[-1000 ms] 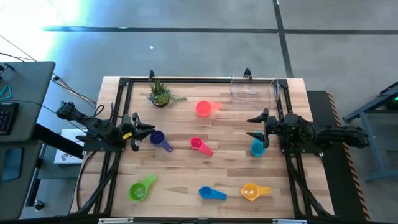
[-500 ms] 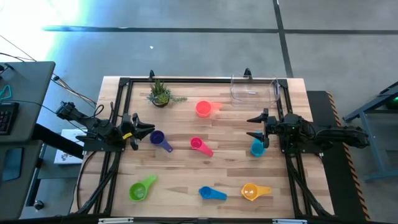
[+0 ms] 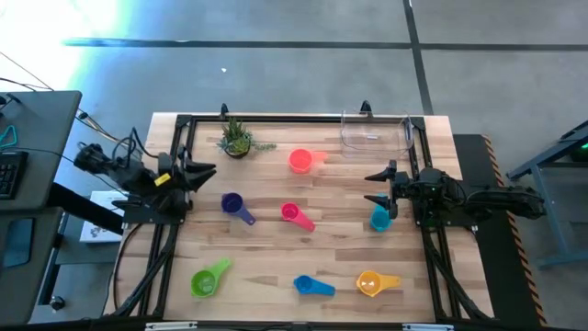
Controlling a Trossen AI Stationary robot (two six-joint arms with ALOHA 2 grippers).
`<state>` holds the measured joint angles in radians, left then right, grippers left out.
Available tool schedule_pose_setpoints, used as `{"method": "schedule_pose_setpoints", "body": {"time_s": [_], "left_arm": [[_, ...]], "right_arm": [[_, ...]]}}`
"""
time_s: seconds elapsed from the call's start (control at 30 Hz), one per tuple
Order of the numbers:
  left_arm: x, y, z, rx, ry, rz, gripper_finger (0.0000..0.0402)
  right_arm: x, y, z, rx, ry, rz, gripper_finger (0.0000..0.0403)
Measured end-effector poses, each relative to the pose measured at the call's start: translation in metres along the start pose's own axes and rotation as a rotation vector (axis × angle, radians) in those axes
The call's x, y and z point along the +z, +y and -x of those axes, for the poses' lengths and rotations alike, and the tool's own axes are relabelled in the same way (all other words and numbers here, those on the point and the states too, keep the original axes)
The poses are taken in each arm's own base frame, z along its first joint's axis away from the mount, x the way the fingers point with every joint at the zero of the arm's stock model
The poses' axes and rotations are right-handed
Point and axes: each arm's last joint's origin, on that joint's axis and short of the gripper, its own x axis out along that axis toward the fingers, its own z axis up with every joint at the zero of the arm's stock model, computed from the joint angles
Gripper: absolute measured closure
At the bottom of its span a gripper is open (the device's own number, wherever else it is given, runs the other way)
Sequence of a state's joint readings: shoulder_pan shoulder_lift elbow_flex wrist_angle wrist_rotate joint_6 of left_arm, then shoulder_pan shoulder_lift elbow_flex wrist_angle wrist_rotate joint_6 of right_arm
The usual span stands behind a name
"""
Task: Nest measuring cups in basket
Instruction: Move the orange measuring cup to the bottom center of the table
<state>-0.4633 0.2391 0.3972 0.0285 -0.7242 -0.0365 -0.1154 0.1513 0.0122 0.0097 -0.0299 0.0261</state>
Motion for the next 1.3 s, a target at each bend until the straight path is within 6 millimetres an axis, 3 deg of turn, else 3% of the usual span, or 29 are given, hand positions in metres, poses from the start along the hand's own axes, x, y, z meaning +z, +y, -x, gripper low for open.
{"method": "schedule_pose_setpoints", "body": {"time_s": [0.27,0.5,0.63,0.83,1.1,1.3], "left_arm": [[0.043,-0.028,-0.044,0.117,0.058,-0.134,0.0332],[0.048,-0.041,-0.107,0.175,0.156,-0.190,0.0332],[0.036,-0.034,-0.144,0.136,0.233,-0.141,0.0332],[-0.001,-0.007,-0.185,0.115,0.459,-0.045,0.0332],[-0.039,0.032,-0.208,0.101,0.666,0.034,0.0332],[-0.044,0.058,-0.224,-0.029,0.768,-0.030,0.0332]], "right_arm": [[0.000,0.000,0.000,0.000,0.001,0.000,0.0116],[0.000,0.000,0.000,0.000,0.001,0.000,0.0116],[0.000,0.000,0.000,0.000,0.001,0.000,0.0116],[0.000,0.000,0.000,0.000,0.001,0.000,0.0116],[0.000,0.000,0.000,0.000,0.001,0.000,0.0116],[0.000,0.000,0.000,0.000,0.001,0.000,0.0116]]}}
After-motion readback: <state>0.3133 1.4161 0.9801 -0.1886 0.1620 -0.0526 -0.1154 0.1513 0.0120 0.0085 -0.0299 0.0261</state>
